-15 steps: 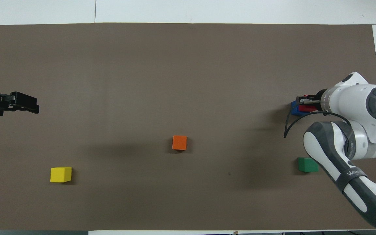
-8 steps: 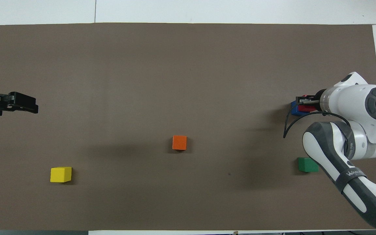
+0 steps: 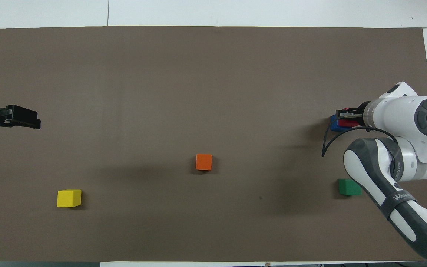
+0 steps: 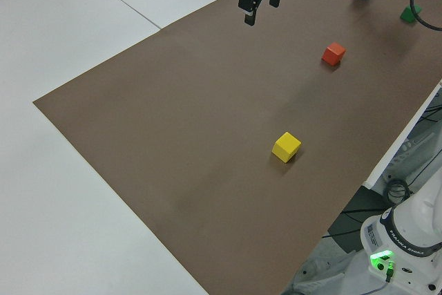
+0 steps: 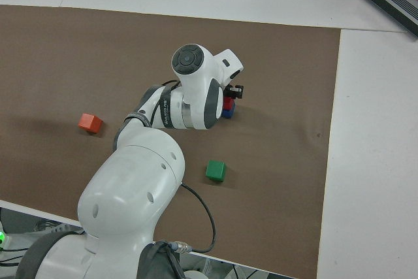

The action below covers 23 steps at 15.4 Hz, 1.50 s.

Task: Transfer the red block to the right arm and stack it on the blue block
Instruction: 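Lower the red cube onto the blue cube with the right gripper, then open the right gripper and lift it away from the stack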

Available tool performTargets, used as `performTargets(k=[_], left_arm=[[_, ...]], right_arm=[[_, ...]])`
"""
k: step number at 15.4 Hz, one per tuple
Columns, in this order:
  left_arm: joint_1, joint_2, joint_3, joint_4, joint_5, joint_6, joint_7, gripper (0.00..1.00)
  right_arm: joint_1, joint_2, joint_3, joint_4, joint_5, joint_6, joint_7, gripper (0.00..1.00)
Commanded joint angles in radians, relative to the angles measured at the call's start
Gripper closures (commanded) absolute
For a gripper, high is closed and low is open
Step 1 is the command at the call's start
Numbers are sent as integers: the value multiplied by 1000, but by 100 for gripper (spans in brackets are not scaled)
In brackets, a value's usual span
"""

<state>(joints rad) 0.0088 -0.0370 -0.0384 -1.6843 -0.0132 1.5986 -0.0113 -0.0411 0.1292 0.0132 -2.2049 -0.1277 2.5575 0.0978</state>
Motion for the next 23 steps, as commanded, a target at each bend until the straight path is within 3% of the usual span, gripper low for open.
performTargets(k=[1,2,7,11,20,23], left_arm=[[-1,5,-1,-14,16,-12,13,0],[-3,6,-3,-14,16,-19,13,0],[-3,11,-5,-3,16,-19,14,0],[-10,0,3,-3,16,-9,14,0],[-16,-14,5,-5,16,-23,13,0],[-16,-17,5,-5,16,-19,13,0]], right_arm=[[-2,-11,7,-21,0,6,7,76],[-2,-11,7,-19,0,1,8,61],[4,-11,7,-15,2,-13,7,5],[4,-11,7,1,2,-43,7,2],[4,-25,7,151,53,-319,-3,2],[6,-54,7,195,129,-410,-4,2]])
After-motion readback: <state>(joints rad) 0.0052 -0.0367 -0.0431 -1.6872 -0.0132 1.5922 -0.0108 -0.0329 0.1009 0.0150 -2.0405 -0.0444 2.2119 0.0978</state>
